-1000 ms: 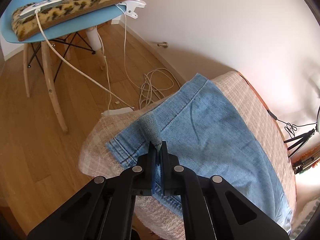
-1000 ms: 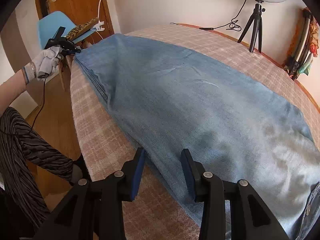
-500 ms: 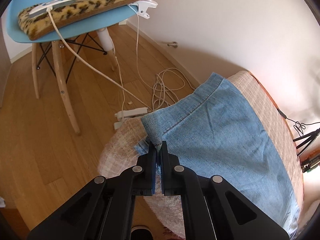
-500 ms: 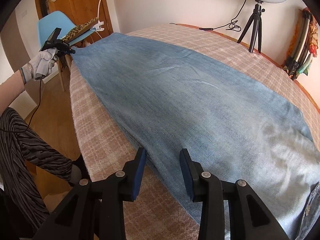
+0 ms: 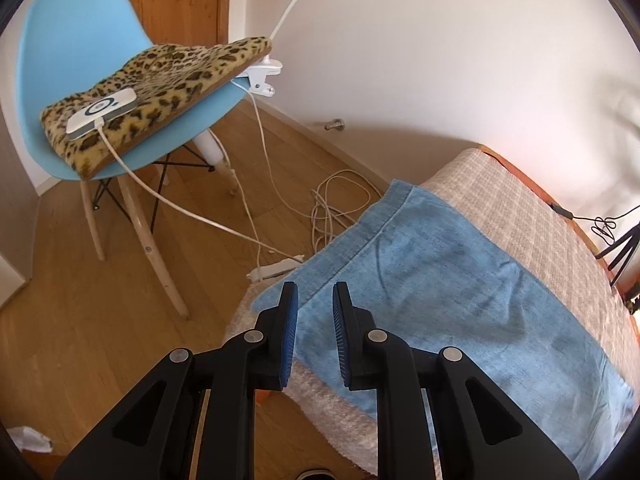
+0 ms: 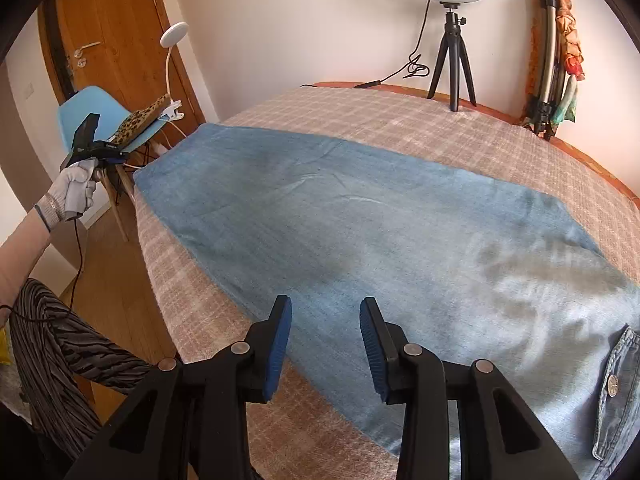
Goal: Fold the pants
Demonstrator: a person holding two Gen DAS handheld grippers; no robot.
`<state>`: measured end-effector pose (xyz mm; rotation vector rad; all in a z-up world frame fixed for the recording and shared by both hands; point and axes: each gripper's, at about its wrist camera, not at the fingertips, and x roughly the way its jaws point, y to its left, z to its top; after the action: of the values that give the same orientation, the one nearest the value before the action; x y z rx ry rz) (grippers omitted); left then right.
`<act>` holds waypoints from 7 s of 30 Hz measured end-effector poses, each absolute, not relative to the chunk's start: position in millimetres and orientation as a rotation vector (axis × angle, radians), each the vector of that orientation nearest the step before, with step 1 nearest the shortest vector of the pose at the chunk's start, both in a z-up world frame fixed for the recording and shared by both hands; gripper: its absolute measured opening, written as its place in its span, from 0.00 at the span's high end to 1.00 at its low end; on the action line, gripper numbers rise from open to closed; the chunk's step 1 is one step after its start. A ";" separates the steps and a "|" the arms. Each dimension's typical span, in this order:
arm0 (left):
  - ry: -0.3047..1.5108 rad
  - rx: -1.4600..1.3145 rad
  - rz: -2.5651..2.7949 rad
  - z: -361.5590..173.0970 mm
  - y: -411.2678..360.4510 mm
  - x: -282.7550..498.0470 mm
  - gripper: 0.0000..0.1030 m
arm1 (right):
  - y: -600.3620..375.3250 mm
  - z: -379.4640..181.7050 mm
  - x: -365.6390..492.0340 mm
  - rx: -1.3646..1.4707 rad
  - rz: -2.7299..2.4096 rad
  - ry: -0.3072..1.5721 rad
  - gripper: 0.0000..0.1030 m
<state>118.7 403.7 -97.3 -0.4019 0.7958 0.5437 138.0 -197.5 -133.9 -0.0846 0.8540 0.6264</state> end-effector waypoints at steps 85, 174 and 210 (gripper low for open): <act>0.934 -0.300 -0.084 -109.3 169.2 171.7 0.65 | -403.8 -85.3 131.2 0.032 -0.064 0.783 0.53; 0.741 -0.256 -0.258 -88.8 158.9 150.0 0.89 | -5.5 -130.0 341.4 0.225 0.783 1.154 0.36; 0.725 -0.186 -0.617 -74.5 -9.4 112.4 0.89 | -113.5 -67.2 329.4 0.126 0.557 1.058 0.96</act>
<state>112.4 -9.4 -74.5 -0.1864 0.7247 -0.6165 329.3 -113.5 -67.2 0.1255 1.0579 0.5565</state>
